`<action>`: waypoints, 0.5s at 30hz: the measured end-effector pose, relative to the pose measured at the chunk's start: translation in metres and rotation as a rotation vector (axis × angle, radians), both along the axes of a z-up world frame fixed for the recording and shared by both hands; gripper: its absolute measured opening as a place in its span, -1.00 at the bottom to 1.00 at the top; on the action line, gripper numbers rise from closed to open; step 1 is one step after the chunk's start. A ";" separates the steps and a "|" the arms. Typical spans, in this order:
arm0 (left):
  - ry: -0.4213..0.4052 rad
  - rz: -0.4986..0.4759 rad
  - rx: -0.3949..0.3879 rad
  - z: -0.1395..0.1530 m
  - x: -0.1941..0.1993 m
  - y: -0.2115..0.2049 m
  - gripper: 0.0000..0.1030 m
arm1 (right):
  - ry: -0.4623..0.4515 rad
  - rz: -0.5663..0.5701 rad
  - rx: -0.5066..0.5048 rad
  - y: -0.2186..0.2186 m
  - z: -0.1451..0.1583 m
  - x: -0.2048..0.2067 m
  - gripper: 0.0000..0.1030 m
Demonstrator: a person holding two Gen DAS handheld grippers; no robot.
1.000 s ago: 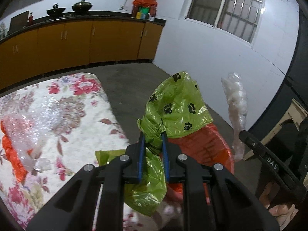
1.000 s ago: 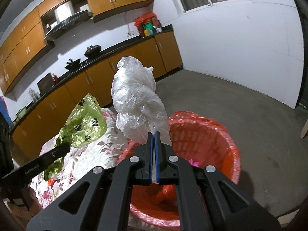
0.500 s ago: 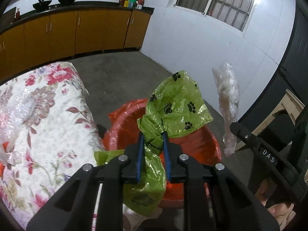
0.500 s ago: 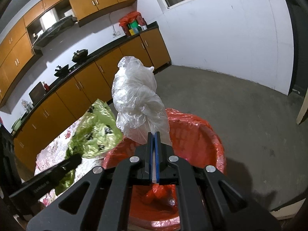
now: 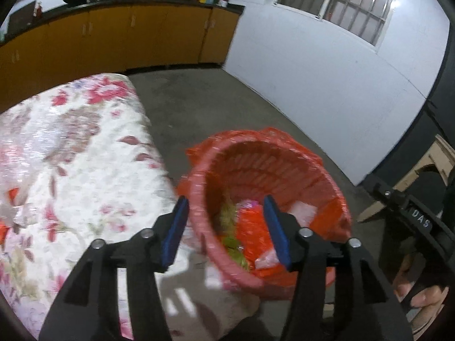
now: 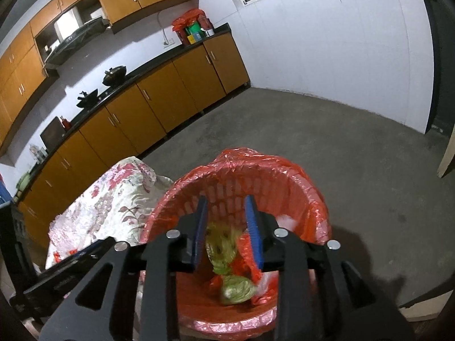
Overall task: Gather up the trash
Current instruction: 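Open both tools to drop the bags into the basket, then move both tools back over the table toward the bubble wrap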
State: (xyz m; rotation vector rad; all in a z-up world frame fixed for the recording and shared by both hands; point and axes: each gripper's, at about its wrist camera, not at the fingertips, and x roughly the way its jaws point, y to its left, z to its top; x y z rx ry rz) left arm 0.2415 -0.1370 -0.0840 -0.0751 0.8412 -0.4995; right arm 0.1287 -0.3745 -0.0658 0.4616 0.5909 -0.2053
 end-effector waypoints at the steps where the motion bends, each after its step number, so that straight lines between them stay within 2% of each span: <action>1: -0.015 0.023 0.012 0.001 -0.002 0.008 0.19 | 0.000 0.002 -0.006 0.000 0.000 -0.001 -0.34; 8: -0.095 0.157 0.096 0.003 -0.017 0.065 0.36 | 0.016 0.057 -0.098 0.027 0.003 0.005 -0.32; 15: -0.129 0.314 0.163 -0.002 -0.033 0.137 0.37 | 0.020 0.184 -0.128 0.076 0.008 0.022 -0.32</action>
